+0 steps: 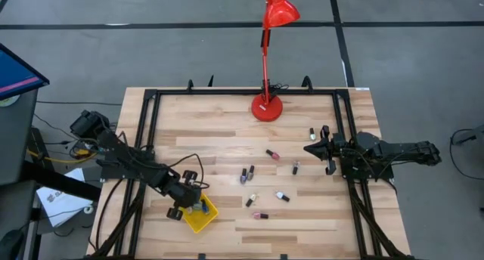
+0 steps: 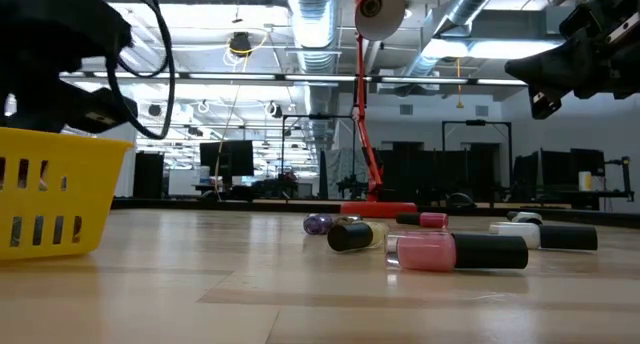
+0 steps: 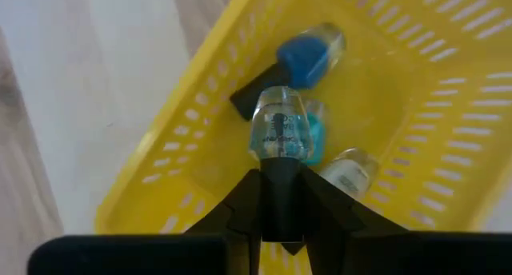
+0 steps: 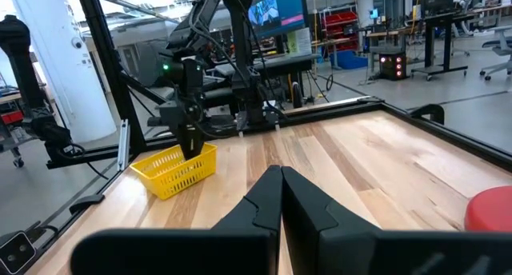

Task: Pick & Place Nail Polish
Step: Put the transparent nail polish bottle into the yellow basket, then put the dark brown nail polish bottle into the yellow basket

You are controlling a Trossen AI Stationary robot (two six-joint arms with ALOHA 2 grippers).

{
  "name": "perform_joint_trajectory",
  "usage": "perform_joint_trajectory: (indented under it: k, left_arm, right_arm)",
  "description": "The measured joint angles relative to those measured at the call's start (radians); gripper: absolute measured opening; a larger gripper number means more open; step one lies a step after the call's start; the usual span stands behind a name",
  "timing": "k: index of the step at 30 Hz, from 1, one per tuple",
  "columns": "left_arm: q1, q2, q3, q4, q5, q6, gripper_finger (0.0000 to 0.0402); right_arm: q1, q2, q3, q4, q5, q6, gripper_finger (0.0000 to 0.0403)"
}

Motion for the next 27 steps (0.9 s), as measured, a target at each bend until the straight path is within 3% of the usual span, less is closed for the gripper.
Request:
perform_joint_trajectory:
  k: [10, 27]
  left_arm:
    - [0.051, 0.008, 0.000, -0.003, 0.003, 0.011, 0.0059]
    - [0.051, -0.007, 0.028, -0.002, 0.004, 0.011, 0.0176]
  right_arm:
    - [0.000, 0.000, 0.000, 0.000, 0.000, 0.000, 0.0000]
    - [0.000, 0.000, 0.000, 0.000, 0.000, 0.000, 0.0000]
